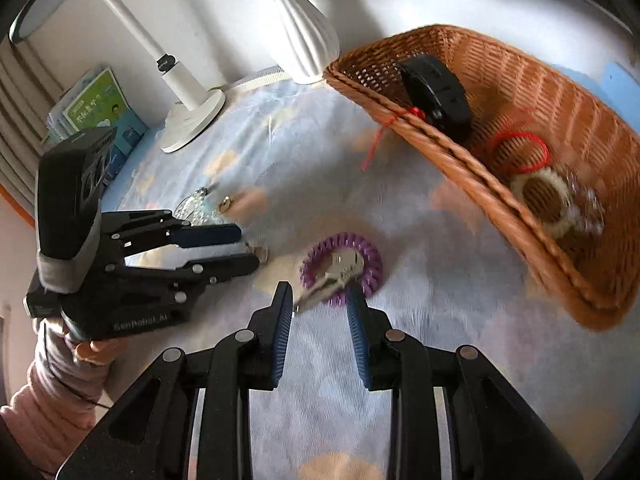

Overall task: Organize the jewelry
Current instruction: 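Pull the keys off the purple spiral tie with the right tool while the left tool grasps the gold charm, then carry the keys and gold charm into the wicker basket and open both tools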

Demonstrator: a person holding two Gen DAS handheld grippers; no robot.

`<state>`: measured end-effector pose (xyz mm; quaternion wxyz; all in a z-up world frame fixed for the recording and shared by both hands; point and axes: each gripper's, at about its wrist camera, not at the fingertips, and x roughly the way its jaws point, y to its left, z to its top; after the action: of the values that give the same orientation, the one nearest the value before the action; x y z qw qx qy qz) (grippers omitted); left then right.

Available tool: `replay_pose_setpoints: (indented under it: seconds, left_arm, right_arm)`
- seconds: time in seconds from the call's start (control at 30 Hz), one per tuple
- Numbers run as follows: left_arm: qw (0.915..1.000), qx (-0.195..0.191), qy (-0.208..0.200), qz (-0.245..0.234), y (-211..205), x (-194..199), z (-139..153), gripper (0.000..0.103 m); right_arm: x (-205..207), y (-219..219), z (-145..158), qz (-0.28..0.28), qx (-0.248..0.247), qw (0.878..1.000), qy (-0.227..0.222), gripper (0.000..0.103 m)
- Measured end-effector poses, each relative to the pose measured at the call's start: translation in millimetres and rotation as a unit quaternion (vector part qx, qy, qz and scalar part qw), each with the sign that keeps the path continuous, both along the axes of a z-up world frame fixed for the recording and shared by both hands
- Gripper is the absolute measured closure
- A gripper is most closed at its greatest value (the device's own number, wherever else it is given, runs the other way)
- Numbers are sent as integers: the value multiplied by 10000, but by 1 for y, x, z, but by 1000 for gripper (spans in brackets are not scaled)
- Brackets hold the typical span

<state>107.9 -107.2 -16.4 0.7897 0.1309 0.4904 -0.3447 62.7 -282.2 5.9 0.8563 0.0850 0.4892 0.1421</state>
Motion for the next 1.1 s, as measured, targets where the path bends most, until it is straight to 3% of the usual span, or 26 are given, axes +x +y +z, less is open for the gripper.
replay_pose_setpoints:
  seconds: [0.07, 0.2, 0.43, 0.53, 0.67, 0.9, 1.1]
  left_arm:
    - [10000, 9, -16, -24, -2, 4, 0, 67]
    - [9999, -2, -90, -90, -6, 1, 0, 67]
    - [9992, -47, -137, -373, -6, -10, -1, 67]
    - [9992, -42, -192, -360, -5, -10, -1, 70]
    - [9994, -100, -183, -286, -1, -7, -1, 92]
    - [9988, -431, -63, -217, 10, -9, 11, 93]
    - [9976, -684, -5, -148, 19, -15, 29, 93]
  right_arm:
    - [6, 6, -4, -51, -283, 9996, -45, 72]
    - [16, 8, -14, -76, -394, 9992, -12, 72]
    - [18, 31, -18, 212, -1097, 9935, -236, 73]
    - [19, 34, -19, 335, -1020, 9939, -245, 79]
    - [16, 31, -18, 441, -931, 9943, -267, 80]
    - [-8, 15, 7, 433, -542, 9960, -563, 84]
    - [-29, -3, 19, 414, -52, 9976, -556, 84]
